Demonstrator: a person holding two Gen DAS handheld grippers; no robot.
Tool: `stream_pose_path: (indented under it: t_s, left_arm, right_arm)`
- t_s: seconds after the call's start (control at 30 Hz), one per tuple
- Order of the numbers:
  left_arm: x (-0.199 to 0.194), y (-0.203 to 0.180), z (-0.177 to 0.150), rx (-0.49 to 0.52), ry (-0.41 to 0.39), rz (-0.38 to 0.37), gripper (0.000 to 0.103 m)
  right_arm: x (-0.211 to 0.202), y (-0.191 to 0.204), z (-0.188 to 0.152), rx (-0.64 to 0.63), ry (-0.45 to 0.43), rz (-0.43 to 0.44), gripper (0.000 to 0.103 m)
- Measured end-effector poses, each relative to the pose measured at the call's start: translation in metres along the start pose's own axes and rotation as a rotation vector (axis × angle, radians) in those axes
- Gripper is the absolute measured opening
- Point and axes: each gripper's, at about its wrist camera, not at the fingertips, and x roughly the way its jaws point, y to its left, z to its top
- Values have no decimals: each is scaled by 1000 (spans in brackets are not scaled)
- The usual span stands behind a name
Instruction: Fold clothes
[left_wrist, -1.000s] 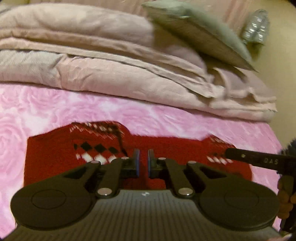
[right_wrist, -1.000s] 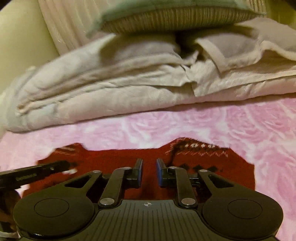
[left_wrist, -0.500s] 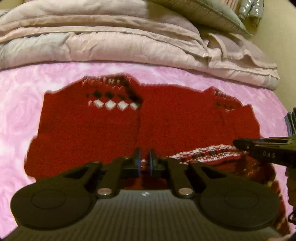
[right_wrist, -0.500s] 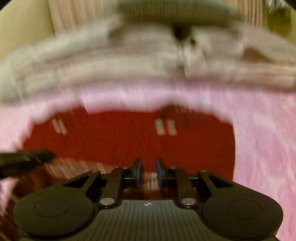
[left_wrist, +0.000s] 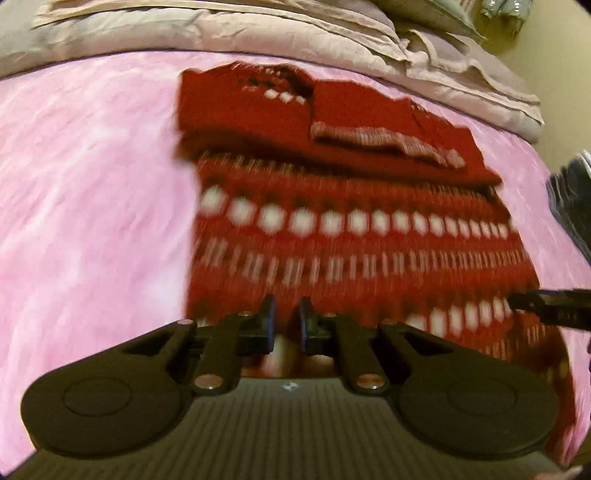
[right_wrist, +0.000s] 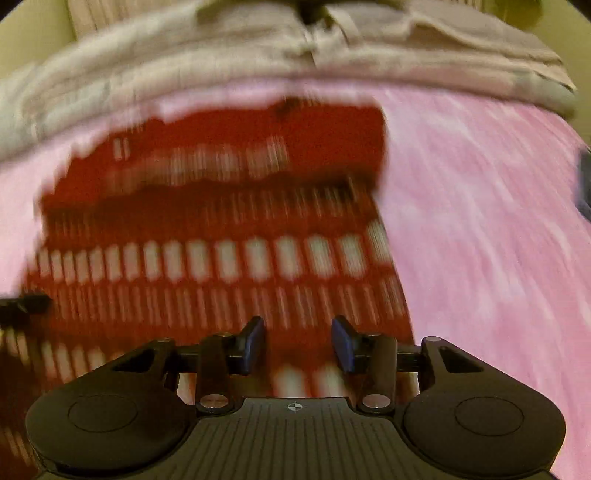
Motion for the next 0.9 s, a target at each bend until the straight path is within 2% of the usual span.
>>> stream_pose_path:
  t_s: [0.1,0.23,0.4,0.43,0.53,0.63,0.77,0.9]
  left_arm:
    - [-37,-4,-42,-2,58,28,9]
    - [-71,-9,-82,-35,195,52,9]
    - [-93,-15,-88,-73,373,99,10]
    - [-99,-18,-83,-83,392,105,10]
    - [-121,-28,-68,-100,369,117,17]
    - [-145,-44,-48,-115,325,130,24]
    - [-175,-71,-26,-130,271,155,28]
    - [-208,-104,-24,-139,222,167,31]
  right_arm:
    - [-37,-2,-56,-40,55,-59,45]
    - [-73,-11,-100,26,193,-83,47]
    - [-97,-17,-121,116,409,-100,49]
    - [-105,-18,-120,121,413,-90,49]
    - [-133,-18,-105,137,356,-56,50]
    - [-156,-19,-78,154,295,-20,80]
    - [-184,-18,-46,122,219,46,80]
    - [-216,-22,-38,81,192,93,84]
